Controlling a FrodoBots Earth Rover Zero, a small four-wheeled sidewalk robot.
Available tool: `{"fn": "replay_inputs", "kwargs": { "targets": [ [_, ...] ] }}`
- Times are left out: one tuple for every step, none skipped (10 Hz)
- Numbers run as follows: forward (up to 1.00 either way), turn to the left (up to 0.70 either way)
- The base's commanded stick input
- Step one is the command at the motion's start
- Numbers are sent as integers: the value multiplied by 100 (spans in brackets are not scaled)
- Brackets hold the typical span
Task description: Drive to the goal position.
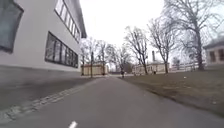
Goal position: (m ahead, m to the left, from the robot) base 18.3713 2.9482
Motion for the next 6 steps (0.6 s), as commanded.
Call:
{"fn": "replay_inputs", "kwargs": {
  "targets": [
    [100, 1],
    [100, 1],
    [100, 1],
    [100, 1],
    [100, 1],
    [100, 1]
  ]
}}
